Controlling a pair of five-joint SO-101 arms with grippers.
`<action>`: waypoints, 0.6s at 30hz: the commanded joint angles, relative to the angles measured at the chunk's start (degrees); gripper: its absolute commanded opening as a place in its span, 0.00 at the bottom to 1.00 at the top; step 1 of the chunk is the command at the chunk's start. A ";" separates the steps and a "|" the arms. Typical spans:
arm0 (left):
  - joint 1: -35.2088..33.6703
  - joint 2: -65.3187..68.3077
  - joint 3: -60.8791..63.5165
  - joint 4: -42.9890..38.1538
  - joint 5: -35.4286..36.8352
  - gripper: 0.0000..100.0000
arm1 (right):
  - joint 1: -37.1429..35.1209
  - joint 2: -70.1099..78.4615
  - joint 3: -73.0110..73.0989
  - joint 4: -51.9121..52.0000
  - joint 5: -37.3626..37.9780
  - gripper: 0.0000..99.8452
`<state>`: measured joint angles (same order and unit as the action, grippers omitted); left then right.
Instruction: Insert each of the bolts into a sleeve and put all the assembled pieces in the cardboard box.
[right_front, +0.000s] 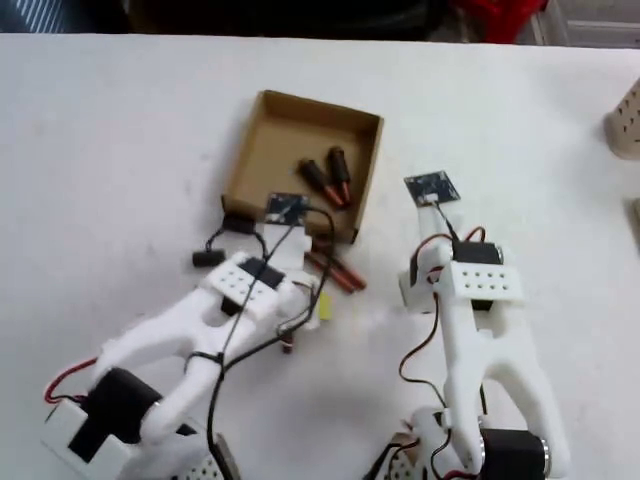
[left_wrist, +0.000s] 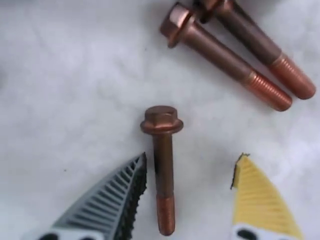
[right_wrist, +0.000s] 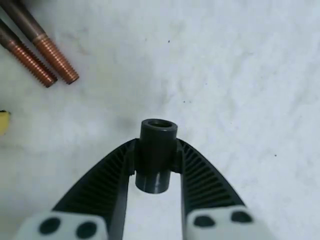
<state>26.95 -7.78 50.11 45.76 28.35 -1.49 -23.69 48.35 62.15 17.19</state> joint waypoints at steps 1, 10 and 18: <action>0.04 -2.33 -0.79 0.09 -0.70 0.31 | -0.57 -0.31 -1.14 -0.75 0.70 0.02; -2.24 -1.98 -2.64 0.00 -0.62 0.21 | -0.57 -0.31 -1.14 -0.75 0.70 0.02; -5.49 10.51 -10.55 -0.09 -1.14 0.08 | -0.48 -0.31 -1.14 -0.75 0.62 0.02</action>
<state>21.76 -0.40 43.78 44.79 28.18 -1.49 -23.69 48.35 62.15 17.19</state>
